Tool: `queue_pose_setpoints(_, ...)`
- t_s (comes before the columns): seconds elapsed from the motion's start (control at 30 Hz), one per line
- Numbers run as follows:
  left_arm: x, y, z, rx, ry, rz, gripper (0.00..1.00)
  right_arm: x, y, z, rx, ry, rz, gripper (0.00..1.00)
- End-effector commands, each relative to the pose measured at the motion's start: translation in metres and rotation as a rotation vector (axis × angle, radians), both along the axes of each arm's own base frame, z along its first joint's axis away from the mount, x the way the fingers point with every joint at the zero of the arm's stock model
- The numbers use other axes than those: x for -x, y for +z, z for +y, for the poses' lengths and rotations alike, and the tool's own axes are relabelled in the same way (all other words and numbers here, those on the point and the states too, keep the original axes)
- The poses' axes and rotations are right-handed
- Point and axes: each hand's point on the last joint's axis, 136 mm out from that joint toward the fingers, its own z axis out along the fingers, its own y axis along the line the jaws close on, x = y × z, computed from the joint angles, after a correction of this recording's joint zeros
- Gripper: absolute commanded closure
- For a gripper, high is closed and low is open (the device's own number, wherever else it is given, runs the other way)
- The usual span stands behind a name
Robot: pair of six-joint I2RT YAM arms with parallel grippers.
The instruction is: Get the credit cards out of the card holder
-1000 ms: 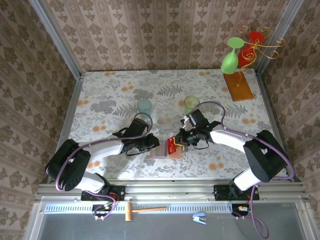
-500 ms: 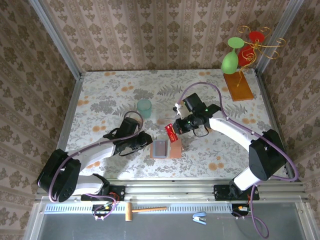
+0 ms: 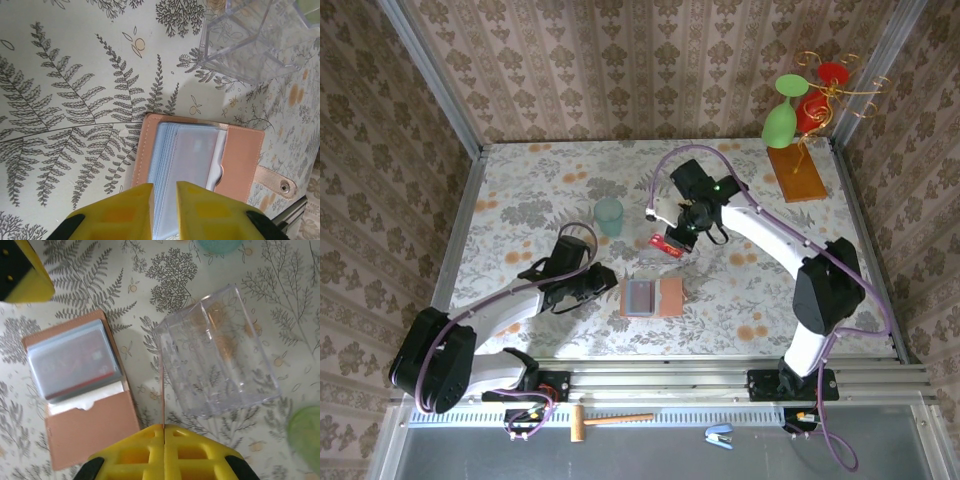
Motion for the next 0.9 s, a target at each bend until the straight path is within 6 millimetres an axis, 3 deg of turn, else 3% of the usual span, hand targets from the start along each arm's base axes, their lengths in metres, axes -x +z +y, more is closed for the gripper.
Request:
queue_pose_setpoints(0.0, 0.008, -0.004, 0.008, -0.019, -0.012, 0.015, 0.81, -0.005, 0.001, -0.008, 0.100, 0.155, -0.024, 1.00)
queue_pose_setpoints(0.4, 0.003, -0.002, 0.011, -0.020, 0.011, 0.013, 0.81, -0.025, -0.007, 0.004, 0.134, 0.299, 0.127, 1.00)
queue_pose_setpoints(0.87, 0.000, -0.006, 0.017, -0.029, 0.034, 0.029, 0.81, -0.040, -0.041, 0.018, 0.141, 0.356, 0.236, 1.00)
